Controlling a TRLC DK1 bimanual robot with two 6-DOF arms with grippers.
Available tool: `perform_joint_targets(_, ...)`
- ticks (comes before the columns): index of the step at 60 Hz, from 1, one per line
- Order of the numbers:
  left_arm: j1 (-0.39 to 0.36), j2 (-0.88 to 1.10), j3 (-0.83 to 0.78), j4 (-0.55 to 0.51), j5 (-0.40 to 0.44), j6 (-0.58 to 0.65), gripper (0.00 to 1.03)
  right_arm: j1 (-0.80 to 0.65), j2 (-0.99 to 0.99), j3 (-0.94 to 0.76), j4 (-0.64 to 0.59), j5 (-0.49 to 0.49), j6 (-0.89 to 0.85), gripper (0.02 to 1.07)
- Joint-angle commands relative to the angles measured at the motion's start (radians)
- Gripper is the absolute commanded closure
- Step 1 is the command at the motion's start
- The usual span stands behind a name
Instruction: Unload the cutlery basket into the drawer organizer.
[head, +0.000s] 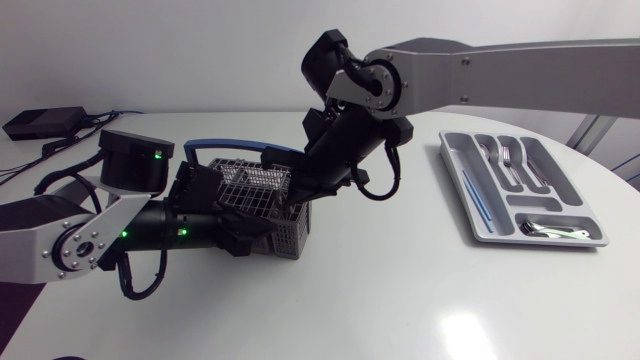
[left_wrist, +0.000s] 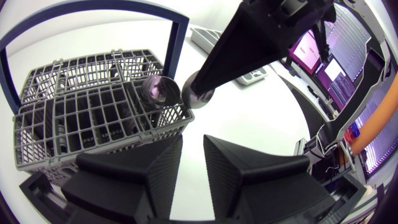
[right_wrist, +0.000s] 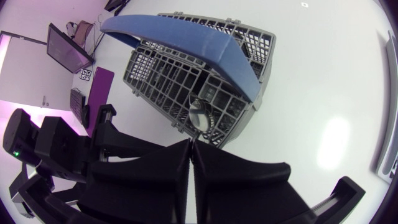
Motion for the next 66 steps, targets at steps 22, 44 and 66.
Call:
perform_joint_targets(22, -0.014, -0.013, -0.028, 0.008, 0.004, 0.008, 0.76, -0.035, -0.062, 0.077, -0.077, -0.035, -0.009, 1.01)
perform_joint_targets(44, -0.020, -0.013, -0.024, 0.008, -0.003, 0.005, 0.76, -0.054, -0.117, 0.121, -0.134, -0.060, -0.011, 1.01)
perform_joint_targets(66, -0.020, -0.016, -0.022, 0.007, -0.003, -0.004, 0.76, -0.092, -0.183, 0.101, -0.158, -0.104, -0.017, 1.01)
